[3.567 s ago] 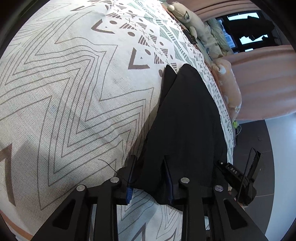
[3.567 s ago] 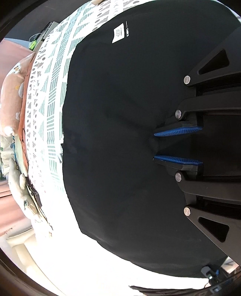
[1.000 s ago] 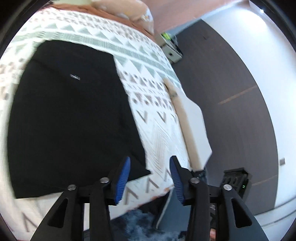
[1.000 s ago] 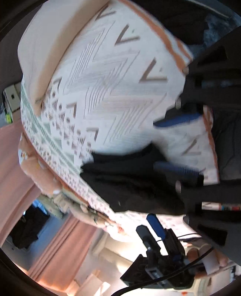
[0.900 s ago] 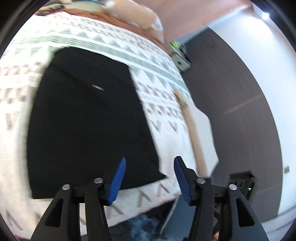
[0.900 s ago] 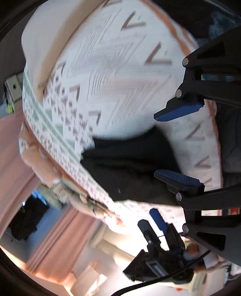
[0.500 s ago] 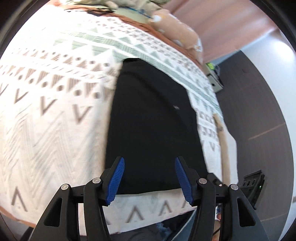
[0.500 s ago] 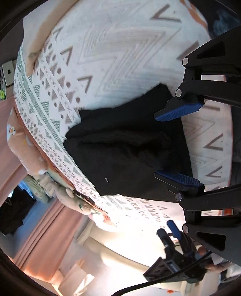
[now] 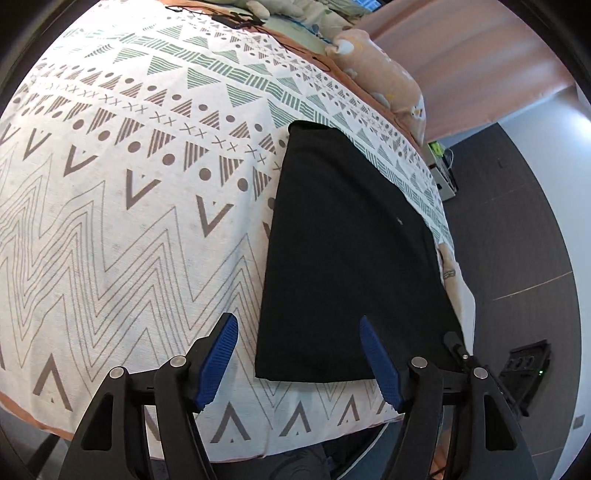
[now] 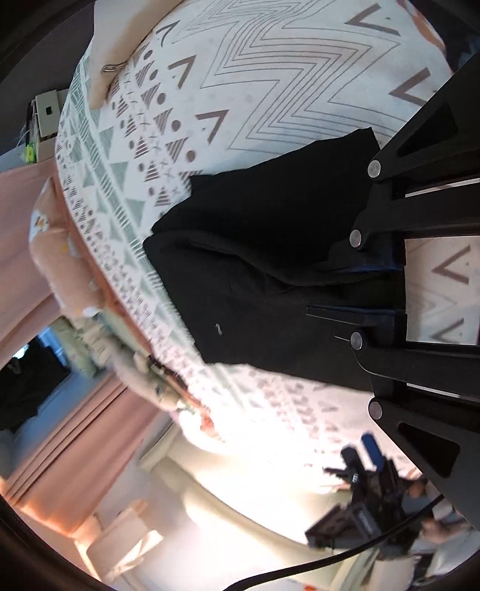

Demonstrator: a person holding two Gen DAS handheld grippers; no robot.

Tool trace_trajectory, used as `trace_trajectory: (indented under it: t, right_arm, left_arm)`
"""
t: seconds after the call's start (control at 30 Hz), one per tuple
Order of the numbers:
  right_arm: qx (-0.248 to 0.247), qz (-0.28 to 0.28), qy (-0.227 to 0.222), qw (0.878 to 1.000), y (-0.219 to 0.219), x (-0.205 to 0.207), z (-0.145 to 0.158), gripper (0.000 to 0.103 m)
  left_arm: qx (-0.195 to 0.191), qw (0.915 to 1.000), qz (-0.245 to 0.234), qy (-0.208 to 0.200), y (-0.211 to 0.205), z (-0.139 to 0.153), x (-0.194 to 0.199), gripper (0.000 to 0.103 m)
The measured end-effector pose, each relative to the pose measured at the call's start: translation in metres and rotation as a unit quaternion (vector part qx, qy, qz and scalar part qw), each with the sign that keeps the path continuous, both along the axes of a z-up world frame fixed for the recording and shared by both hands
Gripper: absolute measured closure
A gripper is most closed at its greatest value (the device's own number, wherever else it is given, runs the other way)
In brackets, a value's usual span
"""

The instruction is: Fold large clothes

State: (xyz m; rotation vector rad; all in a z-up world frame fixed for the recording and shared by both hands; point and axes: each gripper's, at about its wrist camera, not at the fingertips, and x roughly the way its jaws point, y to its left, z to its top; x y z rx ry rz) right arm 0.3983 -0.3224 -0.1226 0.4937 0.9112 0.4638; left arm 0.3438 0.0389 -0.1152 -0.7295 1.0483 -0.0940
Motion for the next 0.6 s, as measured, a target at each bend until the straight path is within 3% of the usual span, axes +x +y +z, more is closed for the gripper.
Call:
trace_trajectory:
  t: [0.17,0.5,0.6]
  right_arm:
    - [0.014,-0.015,0.01,1.0,-0.016,-0.003,-0.006,0.09]
    - [0.037,-0.054,0.069,0.995,-0.052,0.0,-0.063,0.092]
    - [0.037,-0.056,0.071,0.995,-0.051,-0.001,-0.066,0.092]
  left_arm:
    - [0.005,0.9999,-0.013,0.003,-0.011,-0.006,0.006,0.033]
    - [0.02,0.9995,-0.017,0.018,-0.022,-0.026,0.016,0.033]
    - [0.019,0.9995,-0.018,0.021,-0.024,-0.034,0.019,0.033]
